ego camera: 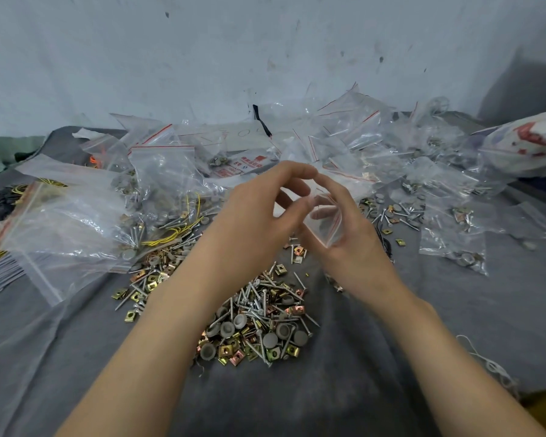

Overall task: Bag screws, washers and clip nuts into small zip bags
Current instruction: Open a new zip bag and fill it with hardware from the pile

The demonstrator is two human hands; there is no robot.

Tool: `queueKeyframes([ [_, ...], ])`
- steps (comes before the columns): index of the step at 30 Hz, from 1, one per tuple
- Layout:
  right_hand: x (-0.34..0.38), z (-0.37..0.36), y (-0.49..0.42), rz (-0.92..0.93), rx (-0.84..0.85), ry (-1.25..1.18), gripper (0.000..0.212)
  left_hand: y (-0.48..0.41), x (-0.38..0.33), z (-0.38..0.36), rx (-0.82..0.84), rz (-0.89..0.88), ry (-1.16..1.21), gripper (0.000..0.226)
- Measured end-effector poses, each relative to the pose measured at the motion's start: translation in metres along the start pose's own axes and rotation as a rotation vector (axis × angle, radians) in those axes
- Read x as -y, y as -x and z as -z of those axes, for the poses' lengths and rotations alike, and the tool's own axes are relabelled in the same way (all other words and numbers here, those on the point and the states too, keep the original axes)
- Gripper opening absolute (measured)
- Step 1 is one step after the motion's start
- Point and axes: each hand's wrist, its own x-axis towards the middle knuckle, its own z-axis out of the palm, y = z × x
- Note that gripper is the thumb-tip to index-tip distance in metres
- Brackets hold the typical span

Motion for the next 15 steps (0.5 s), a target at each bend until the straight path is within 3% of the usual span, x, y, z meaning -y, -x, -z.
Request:
queueKeyframes([
  [5, 0.0, 0.002, -0.001, -0.014, -0.048, -0.026, 0.069, -0.001, 0.014, 0.013, -0.038, 0.136, 0.007, 0.022],
  [11, 0.003, 0.007, -0.002, -0.038, -0.055, -0.061, 0.067, 0.014, 0.042, 0.03, 0.269, 0.305, -0.219, 0.022],
  [15, 0.005, 0.009, -0.001, -0.039, -0.068, -0.075, 0.062, 0.025, 0.057, 0.028, 0.351, 0.351, -0.363, 0.02],
])
